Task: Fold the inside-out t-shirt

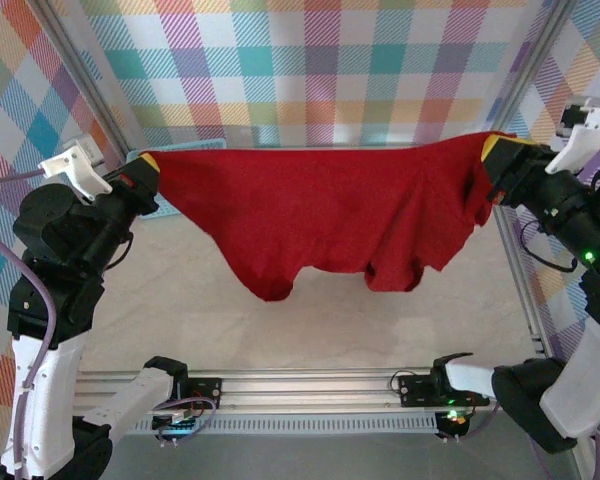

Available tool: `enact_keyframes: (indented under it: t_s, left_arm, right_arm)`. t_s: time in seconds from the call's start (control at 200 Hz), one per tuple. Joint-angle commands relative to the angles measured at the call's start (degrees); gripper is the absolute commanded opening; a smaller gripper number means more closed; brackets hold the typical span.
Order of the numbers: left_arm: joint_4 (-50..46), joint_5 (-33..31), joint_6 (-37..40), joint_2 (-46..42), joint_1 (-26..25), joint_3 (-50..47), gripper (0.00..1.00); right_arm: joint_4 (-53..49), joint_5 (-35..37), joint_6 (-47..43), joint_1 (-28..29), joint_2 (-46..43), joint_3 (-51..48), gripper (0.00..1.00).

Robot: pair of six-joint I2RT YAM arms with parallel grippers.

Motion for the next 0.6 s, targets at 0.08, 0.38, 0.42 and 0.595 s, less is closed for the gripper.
enact_keyframes:
  t_s: [0.08,0.38,0.42,0.595]
  left_arm:
    - [-2.70,-3.56,0.78,11.07,0.70,-2.85,0.00]
    - [-6.80,-1.87,-0.12,40.88,1.19,12.15,0.00]
    - [-8.05,-1.95,-0.21,44.48,1.50,16.97,0.00]
    - [-10.38,2.38,-0.86,55.19,4.12,40.36,0.00]
  right_arm:
    - [7.47,4.86,-2.78,-0.30,5.04,-13.23,0.00]
    - [12.25,-0.15,-0.99,-8.46,25.54,-6.40,0.00]
    - [11.86,-2.95,-0.49,-10.28,29.91,-0.52,0.00]
    - [14.04,-15.85,4.02,-16.43,41.98,22.45,0.00]
